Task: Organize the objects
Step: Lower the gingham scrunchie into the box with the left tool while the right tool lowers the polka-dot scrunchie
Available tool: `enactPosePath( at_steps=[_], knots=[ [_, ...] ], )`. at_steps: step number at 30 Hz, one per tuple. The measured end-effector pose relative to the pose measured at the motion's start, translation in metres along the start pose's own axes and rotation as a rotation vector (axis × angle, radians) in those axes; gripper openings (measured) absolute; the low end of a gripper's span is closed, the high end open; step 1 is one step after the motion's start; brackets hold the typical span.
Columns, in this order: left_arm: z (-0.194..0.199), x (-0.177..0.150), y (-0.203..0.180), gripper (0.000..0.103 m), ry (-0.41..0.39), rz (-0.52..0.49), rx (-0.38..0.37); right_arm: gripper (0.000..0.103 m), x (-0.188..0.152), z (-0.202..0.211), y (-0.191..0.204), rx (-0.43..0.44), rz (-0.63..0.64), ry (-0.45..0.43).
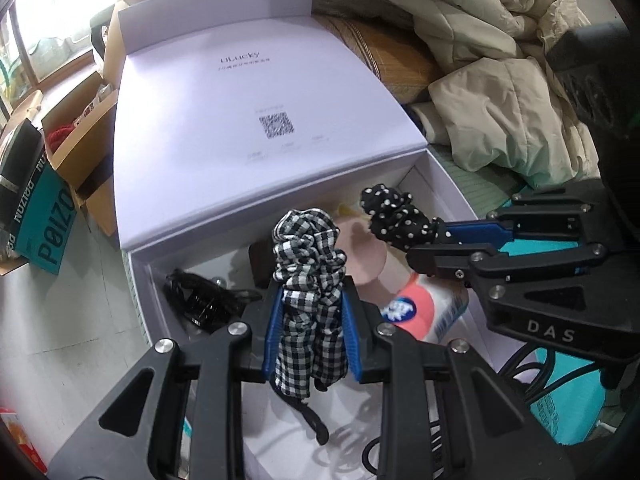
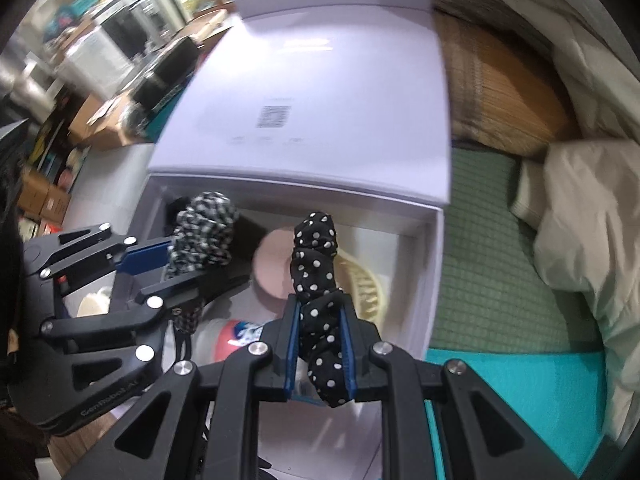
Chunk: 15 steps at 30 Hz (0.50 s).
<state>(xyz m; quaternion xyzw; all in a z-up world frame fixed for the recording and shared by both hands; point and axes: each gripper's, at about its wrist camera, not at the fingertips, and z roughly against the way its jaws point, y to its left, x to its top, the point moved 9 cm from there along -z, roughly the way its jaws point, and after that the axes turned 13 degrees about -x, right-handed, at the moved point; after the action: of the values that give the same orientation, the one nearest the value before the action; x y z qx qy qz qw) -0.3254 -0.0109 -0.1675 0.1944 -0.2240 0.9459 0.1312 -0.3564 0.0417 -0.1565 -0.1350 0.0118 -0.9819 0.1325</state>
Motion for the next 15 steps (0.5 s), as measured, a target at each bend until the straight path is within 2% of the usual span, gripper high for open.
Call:
enactPosePath(
  at_steps=[6,15],
  knots=[
    [-0.006,0.012,-0.001,0.025,-0.007,-0.04,0.028,0.018,0.0,-0.006,-0.014,-0.072,0.008,-0.038],
    [-0.014,0.026,-0.001,0.025,-0.031,-0.072,0.047,0.018,0.002,-0.021,-0.016,-0.071,0.008,-0.021]
  ],
)
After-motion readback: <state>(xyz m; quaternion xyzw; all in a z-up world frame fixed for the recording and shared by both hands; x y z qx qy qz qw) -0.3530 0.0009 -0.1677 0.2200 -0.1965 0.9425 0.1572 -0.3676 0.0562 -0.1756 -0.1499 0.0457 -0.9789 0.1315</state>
